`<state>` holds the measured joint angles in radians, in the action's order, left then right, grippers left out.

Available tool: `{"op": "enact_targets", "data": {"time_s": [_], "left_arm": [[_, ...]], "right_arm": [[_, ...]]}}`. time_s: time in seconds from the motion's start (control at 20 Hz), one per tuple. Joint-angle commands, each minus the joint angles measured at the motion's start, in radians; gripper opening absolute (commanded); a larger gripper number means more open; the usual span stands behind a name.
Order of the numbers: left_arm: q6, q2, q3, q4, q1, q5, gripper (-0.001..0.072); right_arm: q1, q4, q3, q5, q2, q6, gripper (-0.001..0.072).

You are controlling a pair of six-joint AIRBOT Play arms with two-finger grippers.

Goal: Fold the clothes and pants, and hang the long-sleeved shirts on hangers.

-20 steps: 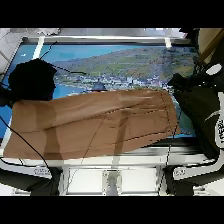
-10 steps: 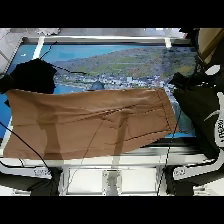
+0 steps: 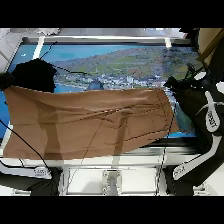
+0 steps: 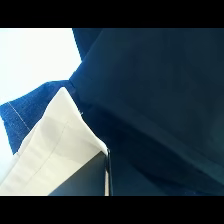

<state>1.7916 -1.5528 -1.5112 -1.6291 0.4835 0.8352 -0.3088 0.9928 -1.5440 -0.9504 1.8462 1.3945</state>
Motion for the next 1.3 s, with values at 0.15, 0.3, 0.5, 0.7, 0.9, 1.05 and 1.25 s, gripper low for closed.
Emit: {"op": "enact_targets", "data": {"time_s": [0.15,0.3,0.5,0.7,0.9,1.05,1.25], "left_arm": [[0.001,0.0,-0.001,-0.001,-0.004,0.014,0.0014],[0.001,0.0,-0.001,-0.001,-0.008,0.023,0.0014],[0.001,0.0,-0.001,-0.001,-0.013,0.023,0.0014],[0.001,0.001,-0.001,0.013,-0.019,0.023,0.0014],[0.001,0.02,-0.025,0.021,-0.039,0.008,0.0014],[0.001,0.02,-0.093,0.018,-0.052,0.0,0.0014],[0.001,-0.001,-0.11,0.013,-0.083,-0.096,0.0014]], "right_arm": [[0.01,-0.093,-0.179,-0.17,0.163,-0.072,0.0484],[0.01,-0.066,-0.181,-0.294,0.17,-0.076,0.0483],[0.013,-0.081,-0.181,-0.313,0.17,-0.076,0.0301],[0.016,-0.079,-0.209,-0.306,0.169,-0.076,0.0032],[0.002,0.035,-0.338,-0.386,0.124,-0.043,0.0031],[-0.027,0.138,-0.409,-0.483,0.051,-0.033,0.0031],[-0.041,0.2,-0.404,-0.503,0.014,-0.015,0.0031]]}}
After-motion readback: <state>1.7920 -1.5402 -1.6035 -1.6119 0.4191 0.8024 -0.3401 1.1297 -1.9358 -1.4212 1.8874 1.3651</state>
